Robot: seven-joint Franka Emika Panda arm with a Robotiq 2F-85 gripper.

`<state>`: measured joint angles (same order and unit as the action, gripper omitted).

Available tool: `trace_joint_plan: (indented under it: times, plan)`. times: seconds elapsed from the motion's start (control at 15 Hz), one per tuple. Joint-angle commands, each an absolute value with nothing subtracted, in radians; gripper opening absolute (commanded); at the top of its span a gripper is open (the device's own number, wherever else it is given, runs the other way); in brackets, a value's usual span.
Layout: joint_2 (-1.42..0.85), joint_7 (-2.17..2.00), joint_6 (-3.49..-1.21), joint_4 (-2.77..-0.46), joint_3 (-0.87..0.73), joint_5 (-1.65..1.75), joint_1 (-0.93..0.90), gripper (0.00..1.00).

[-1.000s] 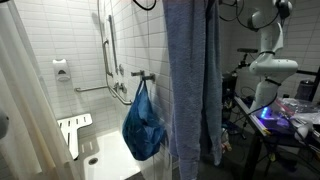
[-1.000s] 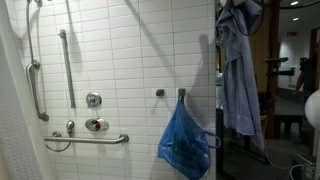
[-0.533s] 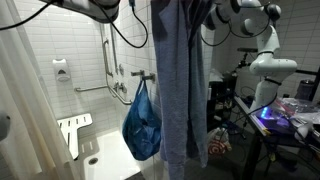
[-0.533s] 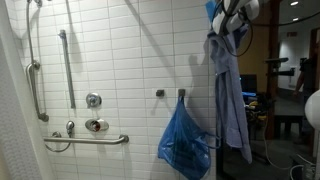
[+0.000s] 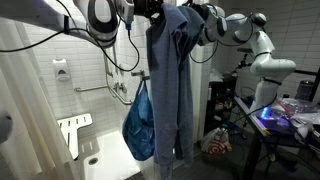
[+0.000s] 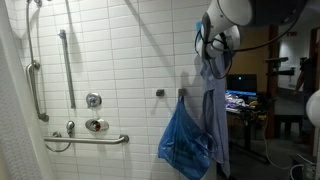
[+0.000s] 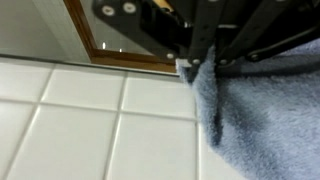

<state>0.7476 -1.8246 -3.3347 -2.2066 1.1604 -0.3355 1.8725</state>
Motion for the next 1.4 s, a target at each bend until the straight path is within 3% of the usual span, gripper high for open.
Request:
trace_joint_plan:
  times: [0.0, 0.47, 1.33]
  plan:
    - [0.827, -1.853, -3.327, -2.208, 1.200, -0.420, 1.905, 0.01]
    - [0.884, -1.966, -3.216, -2.172, 1.236, -0.507, 1.923, 0.01]
    - [0.891, -2.250, -2.849, -2.043, 1.235, -0.375, 2.010, 0.01]
